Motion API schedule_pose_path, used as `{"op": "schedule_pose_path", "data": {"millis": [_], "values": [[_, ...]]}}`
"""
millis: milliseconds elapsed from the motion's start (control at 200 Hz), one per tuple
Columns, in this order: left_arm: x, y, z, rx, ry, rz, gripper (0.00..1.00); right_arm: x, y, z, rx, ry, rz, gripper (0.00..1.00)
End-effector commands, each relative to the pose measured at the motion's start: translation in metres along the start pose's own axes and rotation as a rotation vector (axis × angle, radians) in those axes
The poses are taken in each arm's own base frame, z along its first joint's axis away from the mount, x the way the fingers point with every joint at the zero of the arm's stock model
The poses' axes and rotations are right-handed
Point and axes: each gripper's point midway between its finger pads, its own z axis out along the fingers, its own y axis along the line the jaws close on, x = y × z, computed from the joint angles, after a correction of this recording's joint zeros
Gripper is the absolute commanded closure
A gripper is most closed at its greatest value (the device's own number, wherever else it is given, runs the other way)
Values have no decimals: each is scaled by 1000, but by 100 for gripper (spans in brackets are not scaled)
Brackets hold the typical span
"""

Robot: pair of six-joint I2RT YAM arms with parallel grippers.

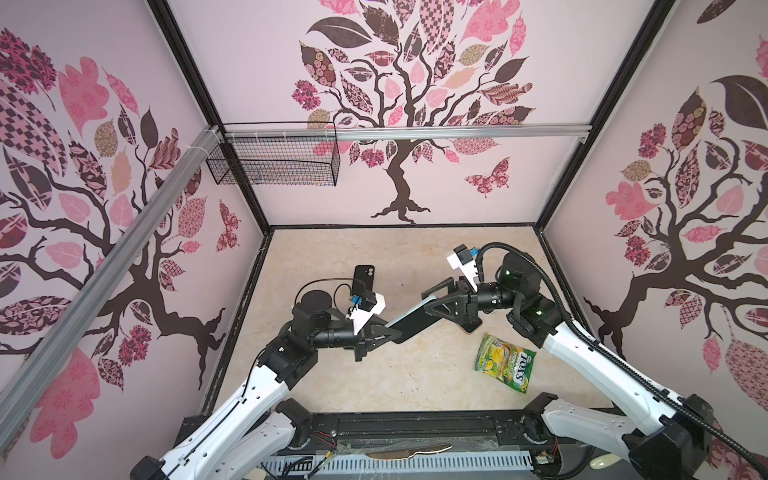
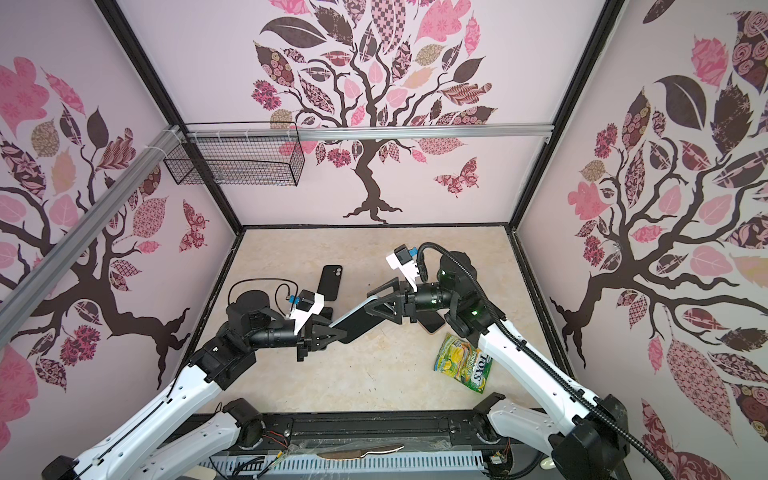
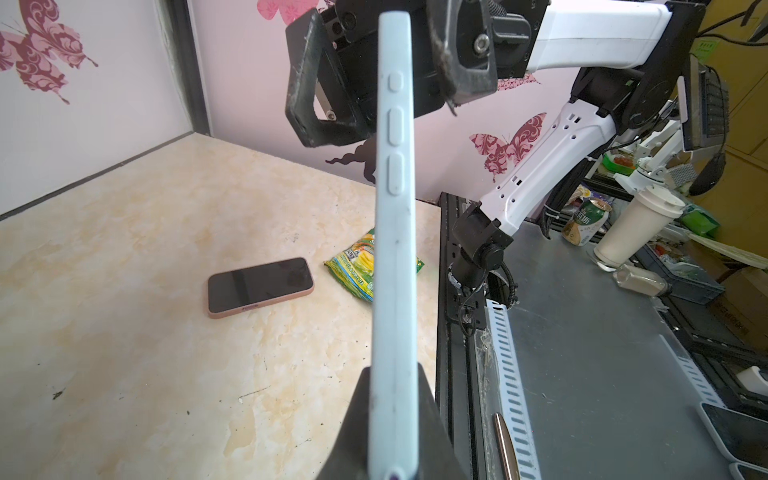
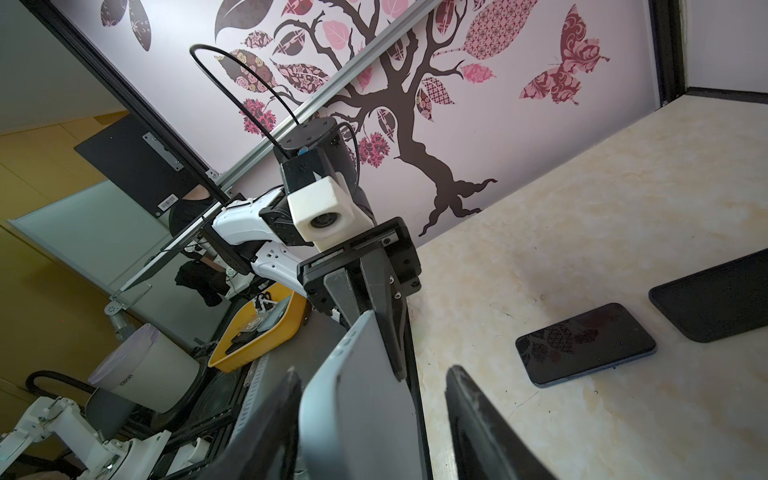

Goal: Take the phone out of the phone case

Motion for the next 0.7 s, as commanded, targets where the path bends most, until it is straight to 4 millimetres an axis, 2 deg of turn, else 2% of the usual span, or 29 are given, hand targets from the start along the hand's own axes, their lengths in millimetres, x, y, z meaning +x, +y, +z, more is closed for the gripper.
{"op": "schedule_pose_path", "data": {"millis": [0, 95, 295, 695], "values": [[-32, -11, -3, 34, -81, 89, 100, -13, 11, 2, -37, -18, -41, 42], [-31, -12, -3, 38, -82, 91, 100, -13, 11, 2, -38, -20, -39, 42], [-31, -11, -3, 35, -83, 92, 100, -12, 11, 2, -43, -19, -34, 50], [-30, -12, 0, 40, -80, 94, 100, -13, 12, 3, -55, -22, -15, 48]]}}
